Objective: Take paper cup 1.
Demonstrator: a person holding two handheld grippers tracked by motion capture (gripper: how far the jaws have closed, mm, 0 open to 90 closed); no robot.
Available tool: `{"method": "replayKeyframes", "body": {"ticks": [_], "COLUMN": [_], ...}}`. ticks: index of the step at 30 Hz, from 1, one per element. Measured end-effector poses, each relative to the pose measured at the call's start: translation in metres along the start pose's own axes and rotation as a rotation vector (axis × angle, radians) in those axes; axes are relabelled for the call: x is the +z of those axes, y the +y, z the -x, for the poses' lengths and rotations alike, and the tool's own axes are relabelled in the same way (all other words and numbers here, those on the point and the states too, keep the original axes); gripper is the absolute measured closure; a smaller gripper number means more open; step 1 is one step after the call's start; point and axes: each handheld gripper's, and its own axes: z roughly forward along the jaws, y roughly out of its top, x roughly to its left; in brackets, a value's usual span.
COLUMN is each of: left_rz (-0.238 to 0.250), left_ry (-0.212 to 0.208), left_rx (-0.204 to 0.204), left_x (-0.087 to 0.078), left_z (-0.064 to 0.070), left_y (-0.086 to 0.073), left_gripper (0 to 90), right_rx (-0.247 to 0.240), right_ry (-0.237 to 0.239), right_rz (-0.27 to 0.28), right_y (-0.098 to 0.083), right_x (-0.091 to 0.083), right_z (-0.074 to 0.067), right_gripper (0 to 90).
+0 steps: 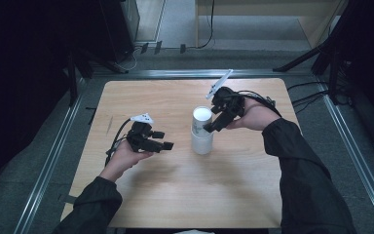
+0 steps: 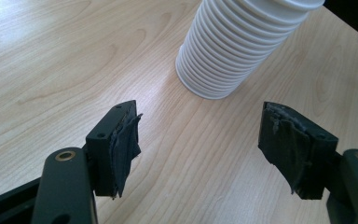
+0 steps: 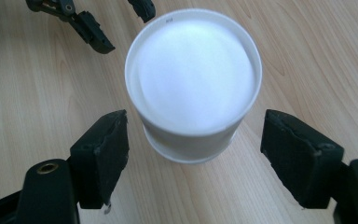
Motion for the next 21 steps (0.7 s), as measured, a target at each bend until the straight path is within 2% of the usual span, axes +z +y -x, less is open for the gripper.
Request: {"method": "replayKeyframes", "body": {"ticks": [9, 11, 14, 17, 21], "left_rz": [-0.006, -0.006, -0.006, -0.004, -0.003], "left_ry": [-0.010, -0.011, -0.013, -0.015, -0.018], "left_rx": [0.024, 0.027, 0.033, 0.034, 0.031], "left_x": [0.002, 0.002, 0.001, 0.001, 0.001], "left_z": [0.003, 0.004, 0.004, 0.004, 0.005], "left_y": [0.000, 0.000, 0.000, 0.000, 0.000], "left_gripper": [28.4, 28.4, 28.3, 28.3, 28.3], "right_rx": [-0.020, -0.014, 0.002, 0.006, -0.009], "right_ry": [0.015, 0.011, 0.017, 0.015, 0.014], "right_rz": [-0.034, -0.042, -0.057, -0.070, -0.077], "right_y": [0.021, 0.025, 0.028, 0.030, 0.031], "right_x": [0.011, 0.013, 0.015, 0.015, 0.013], "right_z": [0.000, 0.000, 0.001, 0.000, 0.000], "right_gripper": [24.3, 27.2, 31.2, 31.6, 31.8]}}
